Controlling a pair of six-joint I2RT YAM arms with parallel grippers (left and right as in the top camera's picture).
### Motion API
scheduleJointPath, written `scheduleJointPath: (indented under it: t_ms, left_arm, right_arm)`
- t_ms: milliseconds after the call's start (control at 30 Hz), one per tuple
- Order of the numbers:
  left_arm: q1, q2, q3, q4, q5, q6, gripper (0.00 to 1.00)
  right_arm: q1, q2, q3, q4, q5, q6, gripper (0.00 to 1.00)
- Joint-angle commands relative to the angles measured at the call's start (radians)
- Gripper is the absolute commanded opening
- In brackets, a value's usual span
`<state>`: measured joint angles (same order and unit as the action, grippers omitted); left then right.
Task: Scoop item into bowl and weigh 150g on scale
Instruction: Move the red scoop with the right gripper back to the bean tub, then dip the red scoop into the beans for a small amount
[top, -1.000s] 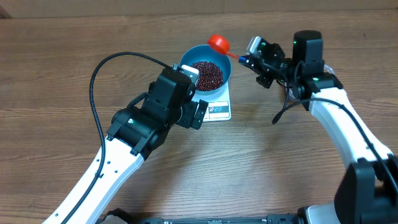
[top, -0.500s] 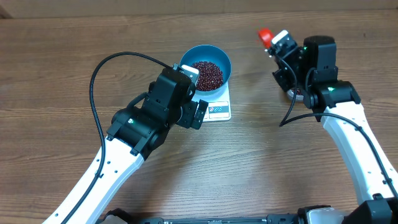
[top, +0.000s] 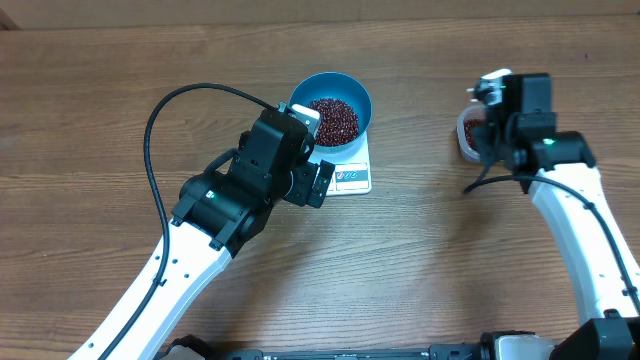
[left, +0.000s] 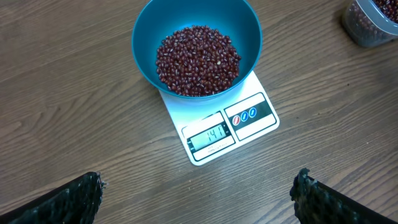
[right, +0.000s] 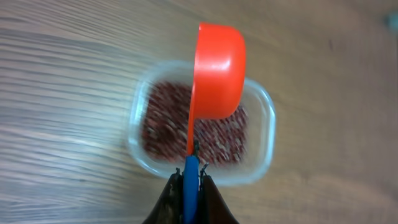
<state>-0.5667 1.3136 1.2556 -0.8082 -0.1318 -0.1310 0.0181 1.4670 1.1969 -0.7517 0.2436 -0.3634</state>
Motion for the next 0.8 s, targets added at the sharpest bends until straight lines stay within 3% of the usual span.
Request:
scheduleJointPath:
  t_ms: [0,367,767]
  left_arm:
    - [0.003,-0.010,0.016,0.000,-0.008,0.004,0.99]
    - [0.003,-0.010,0.016,0.000,-0.008,0.004,1.00]
    - [0.003,-0.010,0.016,0.000,-0.008,0.004,1.00]
  right_arm:
    - [-0.071,-0.025,0.016,-0.020,-0.002,0.083,0.04]
    - [-0.185,0.017,0.001,-0.066,-0.224,0.075,0.04]
    - [-0.185,0.173,0.000,-0.061,-0.227,0.075,0.04]
